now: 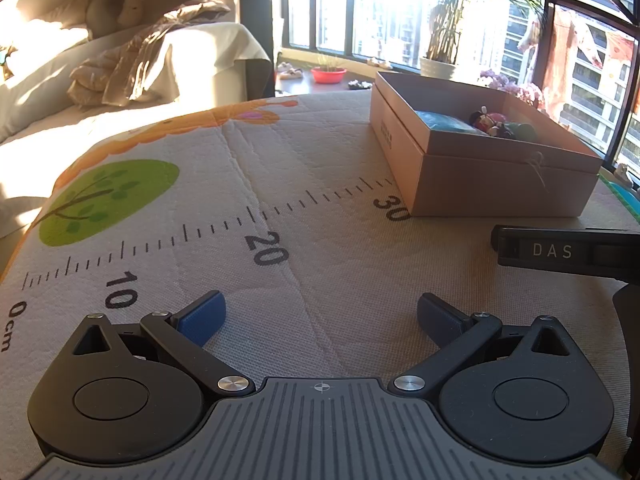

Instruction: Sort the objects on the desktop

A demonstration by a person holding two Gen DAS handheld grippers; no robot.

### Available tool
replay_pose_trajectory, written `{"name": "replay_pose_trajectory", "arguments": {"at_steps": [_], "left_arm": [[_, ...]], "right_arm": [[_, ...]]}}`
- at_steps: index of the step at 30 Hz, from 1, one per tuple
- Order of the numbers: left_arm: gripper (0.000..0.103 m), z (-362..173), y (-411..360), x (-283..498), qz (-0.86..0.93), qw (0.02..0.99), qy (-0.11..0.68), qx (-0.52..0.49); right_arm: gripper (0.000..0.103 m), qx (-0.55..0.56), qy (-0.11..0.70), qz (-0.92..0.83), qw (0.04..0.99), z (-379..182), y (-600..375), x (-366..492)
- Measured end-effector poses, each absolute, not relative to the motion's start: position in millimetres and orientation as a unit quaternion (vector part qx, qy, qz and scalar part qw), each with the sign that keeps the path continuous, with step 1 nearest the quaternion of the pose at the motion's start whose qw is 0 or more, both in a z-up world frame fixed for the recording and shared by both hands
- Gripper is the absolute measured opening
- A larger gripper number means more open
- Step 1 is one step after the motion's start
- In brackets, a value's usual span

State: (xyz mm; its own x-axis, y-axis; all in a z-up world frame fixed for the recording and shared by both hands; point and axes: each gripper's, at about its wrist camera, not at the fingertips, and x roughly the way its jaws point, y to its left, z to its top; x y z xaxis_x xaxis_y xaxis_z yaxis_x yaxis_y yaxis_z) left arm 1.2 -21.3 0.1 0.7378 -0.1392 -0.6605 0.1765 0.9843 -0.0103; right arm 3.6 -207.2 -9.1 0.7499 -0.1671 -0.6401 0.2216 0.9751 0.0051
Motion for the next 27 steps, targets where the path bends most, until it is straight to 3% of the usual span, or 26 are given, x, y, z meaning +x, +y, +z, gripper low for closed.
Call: {"name": "replay_pose_trajectory", "arguments": {"at_steps": [27], "left_arm": [[0.103, 0.6, -21.2, 0.9, -0.086, 0.932, 0.351, 0.022]], "right_arm": [[0.103, 0.040, 0.338, -0.104, 0.934, -9.0, -207.4, 3.7]]}}
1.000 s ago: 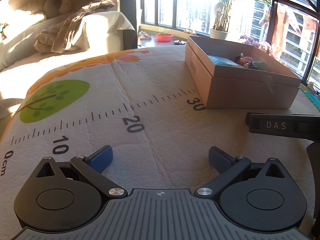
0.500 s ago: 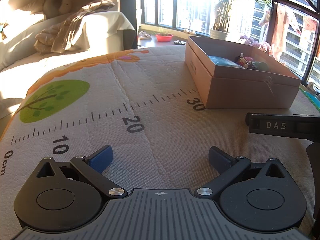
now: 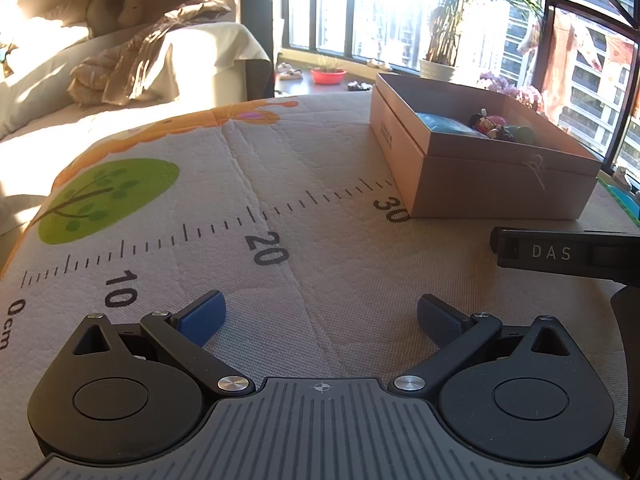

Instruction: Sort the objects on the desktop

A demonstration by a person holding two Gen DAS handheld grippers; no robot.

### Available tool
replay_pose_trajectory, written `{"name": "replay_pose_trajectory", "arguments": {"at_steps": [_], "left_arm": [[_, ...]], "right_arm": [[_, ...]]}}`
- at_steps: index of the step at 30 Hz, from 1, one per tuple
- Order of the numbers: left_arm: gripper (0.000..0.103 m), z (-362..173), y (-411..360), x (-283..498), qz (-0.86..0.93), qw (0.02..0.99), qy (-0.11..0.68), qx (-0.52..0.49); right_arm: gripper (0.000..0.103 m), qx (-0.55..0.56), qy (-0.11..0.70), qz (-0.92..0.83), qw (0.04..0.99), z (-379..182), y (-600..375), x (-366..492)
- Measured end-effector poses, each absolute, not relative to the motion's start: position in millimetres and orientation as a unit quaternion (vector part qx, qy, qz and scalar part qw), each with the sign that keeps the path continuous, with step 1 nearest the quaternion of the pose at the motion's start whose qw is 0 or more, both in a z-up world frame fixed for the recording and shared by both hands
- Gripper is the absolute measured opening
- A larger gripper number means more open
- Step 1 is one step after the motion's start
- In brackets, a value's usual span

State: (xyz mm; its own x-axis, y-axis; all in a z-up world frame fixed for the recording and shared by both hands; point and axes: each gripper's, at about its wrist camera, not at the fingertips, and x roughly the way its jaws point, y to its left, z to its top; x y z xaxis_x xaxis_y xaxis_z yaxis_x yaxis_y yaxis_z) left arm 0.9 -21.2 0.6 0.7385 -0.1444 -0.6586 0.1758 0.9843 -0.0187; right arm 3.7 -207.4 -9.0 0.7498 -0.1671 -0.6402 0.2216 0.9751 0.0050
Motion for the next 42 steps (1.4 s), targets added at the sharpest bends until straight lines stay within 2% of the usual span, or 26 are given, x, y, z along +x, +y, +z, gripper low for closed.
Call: {"name": "replay_pose_trajectory", "arguments": {"at_steps": [42], "left_arm": [[0.103, 0.3, -21.3, 0.4, -0.085, 0.932, 0.351, 0.022]], "right_arm": [[0.103, 0.040, 0.338, -0.104, 0.934, -9.0, -207.4, 3.6]]}}
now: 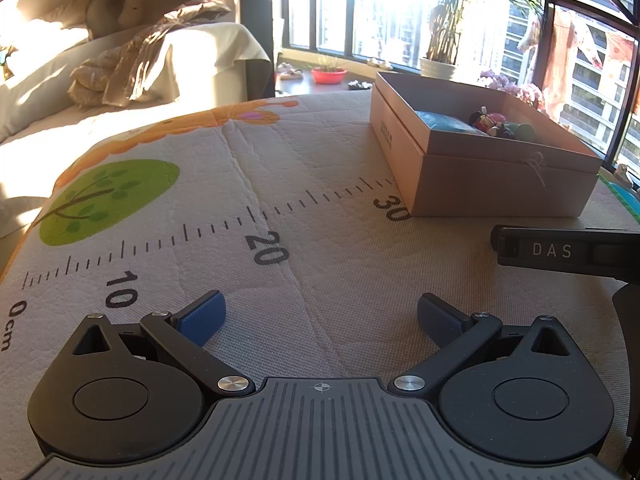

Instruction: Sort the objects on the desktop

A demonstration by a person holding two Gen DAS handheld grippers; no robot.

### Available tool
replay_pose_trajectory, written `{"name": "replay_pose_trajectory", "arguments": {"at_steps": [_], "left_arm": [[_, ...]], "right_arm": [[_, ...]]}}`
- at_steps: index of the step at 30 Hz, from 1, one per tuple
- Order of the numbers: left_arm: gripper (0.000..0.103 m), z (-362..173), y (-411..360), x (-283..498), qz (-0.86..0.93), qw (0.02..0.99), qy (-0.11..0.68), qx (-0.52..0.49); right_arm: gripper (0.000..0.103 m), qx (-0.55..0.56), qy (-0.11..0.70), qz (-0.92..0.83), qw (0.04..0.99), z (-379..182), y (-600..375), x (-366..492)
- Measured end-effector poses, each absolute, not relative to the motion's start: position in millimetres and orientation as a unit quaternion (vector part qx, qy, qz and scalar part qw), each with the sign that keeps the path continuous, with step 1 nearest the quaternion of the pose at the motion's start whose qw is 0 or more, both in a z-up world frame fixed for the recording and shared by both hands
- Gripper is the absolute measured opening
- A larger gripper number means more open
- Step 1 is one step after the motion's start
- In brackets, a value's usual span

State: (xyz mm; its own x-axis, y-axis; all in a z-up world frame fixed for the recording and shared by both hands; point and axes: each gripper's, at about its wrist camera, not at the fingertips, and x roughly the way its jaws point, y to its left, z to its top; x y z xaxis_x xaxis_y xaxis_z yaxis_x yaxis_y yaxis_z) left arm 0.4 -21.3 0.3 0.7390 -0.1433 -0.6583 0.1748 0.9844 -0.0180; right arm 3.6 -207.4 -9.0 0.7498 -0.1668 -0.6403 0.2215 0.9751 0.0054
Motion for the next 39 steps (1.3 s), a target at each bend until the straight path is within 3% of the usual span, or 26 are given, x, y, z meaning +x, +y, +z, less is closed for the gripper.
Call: {"name": "replay_pose_trajectory", "arguments": {"at_steps": [39], "left_arm": [[0.103, 0.1, -22.2, 2.7, -0.080, 0.932, 0.351, 0.027]], "right_arm": [[0.103, 0.040, 0.338, -0.104, 0.935, -9.5, -207.2, 2.7]]}}
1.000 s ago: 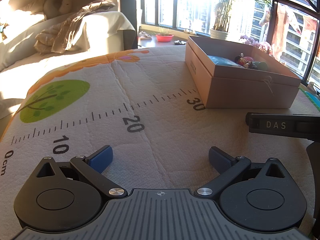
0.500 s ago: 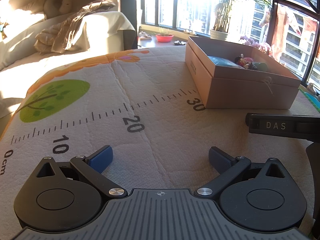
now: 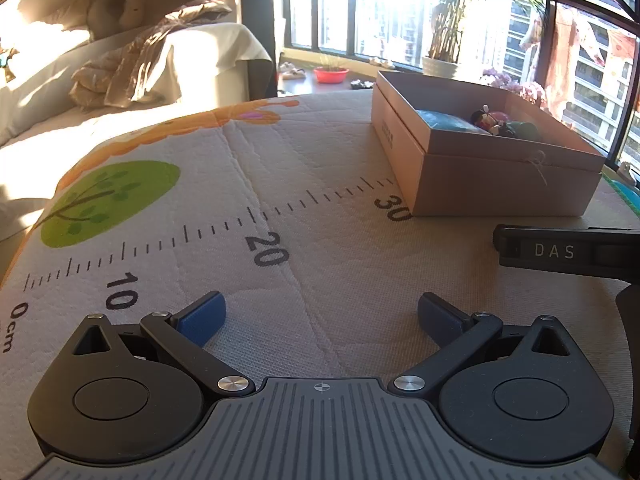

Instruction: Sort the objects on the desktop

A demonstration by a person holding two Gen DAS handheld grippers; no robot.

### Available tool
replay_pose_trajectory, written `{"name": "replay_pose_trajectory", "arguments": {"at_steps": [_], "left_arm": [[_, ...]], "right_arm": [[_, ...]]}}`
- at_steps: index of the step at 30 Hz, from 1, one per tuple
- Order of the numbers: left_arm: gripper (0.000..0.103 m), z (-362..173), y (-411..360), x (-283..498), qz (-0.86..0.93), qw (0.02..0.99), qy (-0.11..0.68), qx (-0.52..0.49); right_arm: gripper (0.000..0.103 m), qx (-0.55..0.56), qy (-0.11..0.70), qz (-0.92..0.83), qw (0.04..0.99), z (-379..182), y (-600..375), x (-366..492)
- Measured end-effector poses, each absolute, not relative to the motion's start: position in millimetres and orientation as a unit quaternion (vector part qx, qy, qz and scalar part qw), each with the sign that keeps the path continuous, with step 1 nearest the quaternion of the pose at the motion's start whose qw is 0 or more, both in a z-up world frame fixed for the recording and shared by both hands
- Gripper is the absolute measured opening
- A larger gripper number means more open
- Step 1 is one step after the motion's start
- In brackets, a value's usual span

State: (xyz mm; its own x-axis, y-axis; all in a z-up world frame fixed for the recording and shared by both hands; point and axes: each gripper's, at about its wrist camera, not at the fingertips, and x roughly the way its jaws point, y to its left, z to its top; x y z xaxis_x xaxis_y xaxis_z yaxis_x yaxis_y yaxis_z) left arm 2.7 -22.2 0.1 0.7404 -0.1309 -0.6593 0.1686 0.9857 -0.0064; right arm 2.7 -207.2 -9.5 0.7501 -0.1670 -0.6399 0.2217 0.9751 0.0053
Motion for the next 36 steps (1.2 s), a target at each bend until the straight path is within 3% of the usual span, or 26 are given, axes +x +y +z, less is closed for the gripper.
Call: {"name": "replay_pose_trajectory", "arguments": {"at_steps": [36], "left_arm": [[0.103, 1.1, -24.2, 0.9, -0.069, 0.930, 0.359, 0.020]], "right_arm": [[0.103, 0.040, 0.338, -0.104, 0.934, -8.6, -210.2, 1.4]]}}
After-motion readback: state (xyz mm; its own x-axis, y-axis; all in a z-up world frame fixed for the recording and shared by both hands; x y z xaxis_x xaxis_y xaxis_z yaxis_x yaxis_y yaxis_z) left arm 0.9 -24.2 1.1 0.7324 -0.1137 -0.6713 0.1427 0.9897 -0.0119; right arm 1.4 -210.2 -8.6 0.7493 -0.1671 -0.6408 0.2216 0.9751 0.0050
